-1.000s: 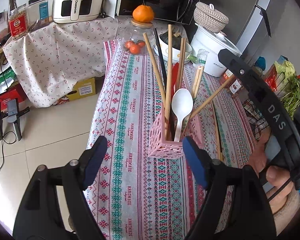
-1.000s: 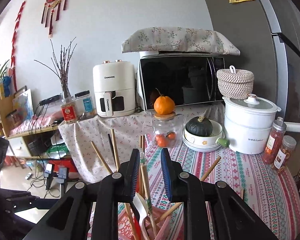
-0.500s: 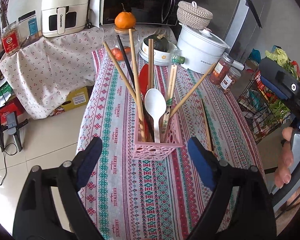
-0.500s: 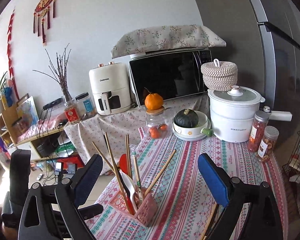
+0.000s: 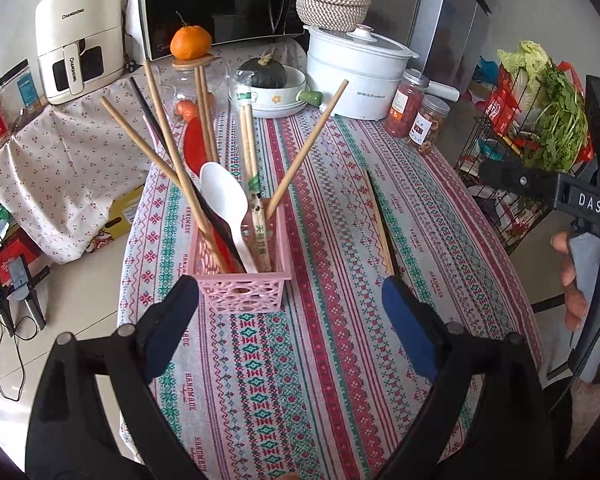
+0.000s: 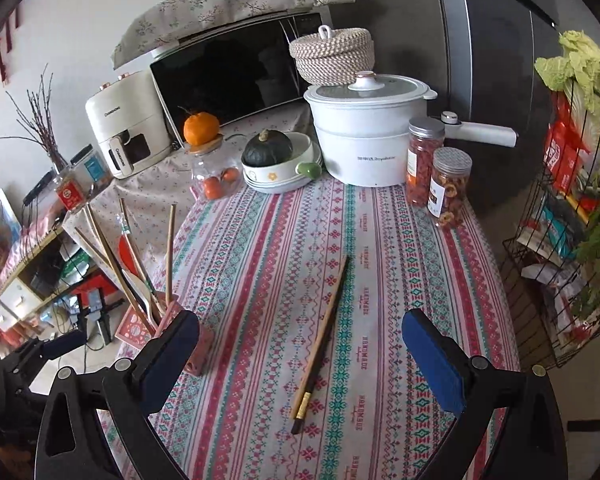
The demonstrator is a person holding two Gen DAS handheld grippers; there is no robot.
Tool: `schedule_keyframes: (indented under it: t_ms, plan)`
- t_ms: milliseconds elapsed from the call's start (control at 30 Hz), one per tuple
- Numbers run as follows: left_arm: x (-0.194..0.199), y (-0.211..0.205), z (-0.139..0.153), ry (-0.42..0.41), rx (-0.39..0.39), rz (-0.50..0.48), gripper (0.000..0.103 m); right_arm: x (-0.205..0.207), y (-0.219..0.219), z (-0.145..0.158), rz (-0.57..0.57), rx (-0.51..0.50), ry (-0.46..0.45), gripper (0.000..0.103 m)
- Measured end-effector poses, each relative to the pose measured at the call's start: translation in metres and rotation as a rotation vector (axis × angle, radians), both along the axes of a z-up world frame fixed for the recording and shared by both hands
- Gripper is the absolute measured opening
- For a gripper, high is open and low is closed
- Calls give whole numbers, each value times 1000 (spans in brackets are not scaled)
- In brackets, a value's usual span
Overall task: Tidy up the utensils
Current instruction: 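Move the left gripper to the last wooden chopstick and grasp it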
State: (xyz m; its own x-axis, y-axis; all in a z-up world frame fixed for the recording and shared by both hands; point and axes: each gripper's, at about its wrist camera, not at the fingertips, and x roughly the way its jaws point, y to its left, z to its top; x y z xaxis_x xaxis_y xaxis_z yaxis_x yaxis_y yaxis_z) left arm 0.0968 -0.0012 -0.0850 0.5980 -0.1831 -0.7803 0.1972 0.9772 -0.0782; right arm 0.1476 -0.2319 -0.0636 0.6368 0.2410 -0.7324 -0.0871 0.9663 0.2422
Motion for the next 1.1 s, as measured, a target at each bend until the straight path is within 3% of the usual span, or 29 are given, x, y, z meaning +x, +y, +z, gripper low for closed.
schedule_keyframes:
  t_ms: [100,233,433,567,667,767,1033,1100]
  plan:
    - [0,-24,-8,23,26,-35,93,2,-22,-10,-36,10,39,102]
    - [0,-64,-19,55,68,-100,93,6,-43,-20,-64,-53,75,102]
    - [21,-116,-43,159,141,-165,93,18,-76,-44,-94,-85,182,102]
    - [48,-136,-57,222,95,-132,93,27,-95,-58,-125,-151,225,102]
    - [73,-147,-68,262,61,-100,91,34,-111,-70,-150,-139,261,102]
    - [100,-151,-75,257,42,-59,79,40,-121,-80,-170,-112,298,102]
    - [156,-152,-96,271,3,-1,31,53,-116,-91,-151,-107,334,102]
    - [164,-151,-101,280,-1,11,23,55,-114,-91,-143,-109,333,102]
